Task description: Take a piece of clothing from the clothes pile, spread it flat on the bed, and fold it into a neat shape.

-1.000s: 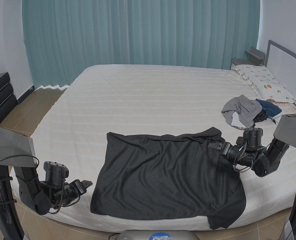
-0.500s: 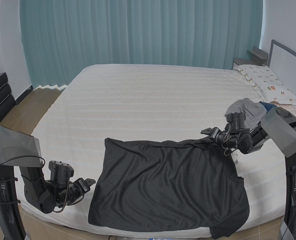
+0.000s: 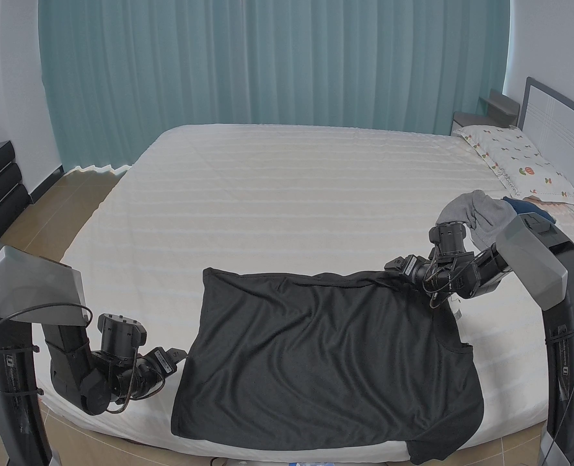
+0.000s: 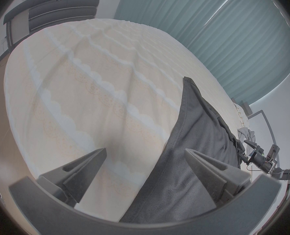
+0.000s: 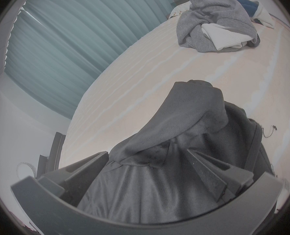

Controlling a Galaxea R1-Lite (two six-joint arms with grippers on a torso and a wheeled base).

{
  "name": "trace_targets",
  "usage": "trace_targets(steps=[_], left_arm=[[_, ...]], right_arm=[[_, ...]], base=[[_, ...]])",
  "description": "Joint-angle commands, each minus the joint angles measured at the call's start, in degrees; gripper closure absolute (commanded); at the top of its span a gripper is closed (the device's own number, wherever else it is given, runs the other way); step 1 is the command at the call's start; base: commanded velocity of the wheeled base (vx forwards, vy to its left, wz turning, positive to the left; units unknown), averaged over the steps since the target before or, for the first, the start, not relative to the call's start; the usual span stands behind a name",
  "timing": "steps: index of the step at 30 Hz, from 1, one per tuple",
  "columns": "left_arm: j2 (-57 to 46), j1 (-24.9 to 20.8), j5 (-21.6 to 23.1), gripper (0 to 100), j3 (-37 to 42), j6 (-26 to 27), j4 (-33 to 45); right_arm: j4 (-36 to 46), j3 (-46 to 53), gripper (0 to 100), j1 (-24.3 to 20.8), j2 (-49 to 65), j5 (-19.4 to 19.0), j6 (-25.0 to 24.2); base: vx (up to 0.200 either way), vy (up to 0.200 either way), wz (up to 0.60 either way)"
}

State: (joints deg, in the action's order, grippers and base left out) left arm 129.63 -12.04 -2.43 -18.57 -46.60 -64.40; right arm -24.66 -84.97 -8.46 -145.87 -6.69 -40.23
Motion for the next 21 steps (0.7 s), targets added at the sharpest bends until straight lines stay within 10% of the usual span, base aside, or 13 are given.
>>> trace_targets(steps=[1, 10, 21], left_arm=[[0.18, -0.08, -0.04, 0, -0.07, -0.24, -0.02], [0.18, -0.17, -0.04, 0, -0.07, -0.42, -0.02], [0.18, -0.26, -0.12, 0, -0.07, -0.50, -0.02]], right_arm=[[1.55, -5.65, 0, 0.20, -3.98, 1.51, 0.06], [8.14, -29.62, 0, 0.02, -14.79, 7.66, -0.20], [-11.46, -29.62, 0, -0.24, -16.90, 7.75, -0.20]], base=[[0.000, 0.000, 0.00], [0.000, 0.000, 0.00], [0.000, 0.000, 0.00]])
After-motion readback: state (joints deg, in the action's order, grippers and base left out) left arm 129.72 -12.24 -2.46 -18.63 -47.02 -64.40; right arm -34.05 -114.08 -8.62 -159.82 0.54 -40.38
